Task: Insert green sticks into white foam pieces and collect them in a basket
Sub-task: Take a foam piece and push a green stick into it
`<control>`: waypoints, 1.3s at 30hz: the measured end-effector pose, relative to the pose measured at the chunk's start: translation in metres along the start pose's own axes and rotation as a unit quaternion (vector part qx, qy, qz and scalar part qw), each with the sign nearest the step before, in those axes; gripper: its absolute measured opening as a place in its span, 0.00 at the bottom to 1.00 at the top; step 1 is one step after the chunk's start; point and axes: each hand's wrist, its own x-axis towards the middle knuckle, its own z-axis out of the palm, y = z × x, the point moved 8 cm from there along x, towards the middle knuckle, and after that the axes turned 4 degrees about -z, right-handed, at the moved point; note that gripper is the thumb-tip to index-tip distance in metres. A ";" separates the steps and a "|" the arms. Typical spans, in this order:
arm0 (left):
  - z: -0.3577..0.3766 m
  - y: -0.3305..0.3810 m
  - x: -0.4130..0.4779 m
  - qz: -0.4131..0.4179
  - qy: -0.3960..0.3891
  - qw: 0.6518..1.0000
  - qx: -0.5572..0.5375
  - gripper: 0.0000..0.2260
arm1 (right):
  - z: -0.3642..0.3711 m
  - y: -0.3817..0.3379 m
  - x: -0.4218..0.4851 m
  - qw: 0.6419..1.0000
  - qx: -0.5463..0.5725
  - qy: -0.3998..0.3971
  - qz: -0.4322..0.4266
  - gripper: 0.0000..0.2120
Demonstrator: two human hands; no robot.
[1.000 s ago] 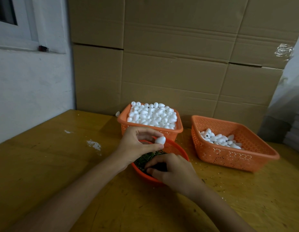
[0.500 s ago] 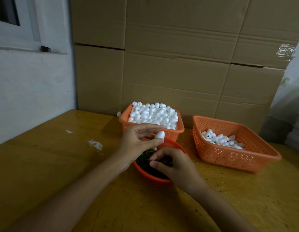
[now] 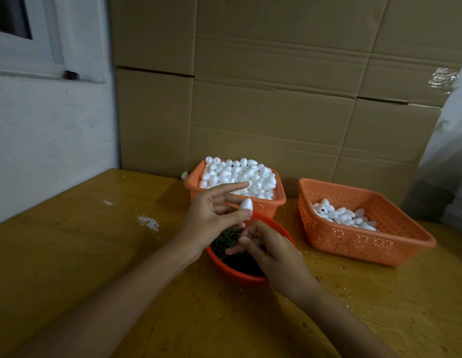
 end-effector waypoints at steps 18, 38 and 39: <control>-0.002 0.000 -0.001 -0.009 0.026 1.000 0.007 0.13 | -0.006 0.007 0.001 0.996 0.071 0.056 0.010 0.03; -0.003 -0.001 0.001 -0.023 -0.006 1.000 -0.005 0.11 | -0.013 0.003 0.000 0.987 0.111 0.113 -0.002 0.05; -0.003 -0.001 0.002 -0.024 -0.004 1.000 -0.014 0.11 | -0.013 0.003 0.000 0.987 0.113 0.114 -0.001 0.05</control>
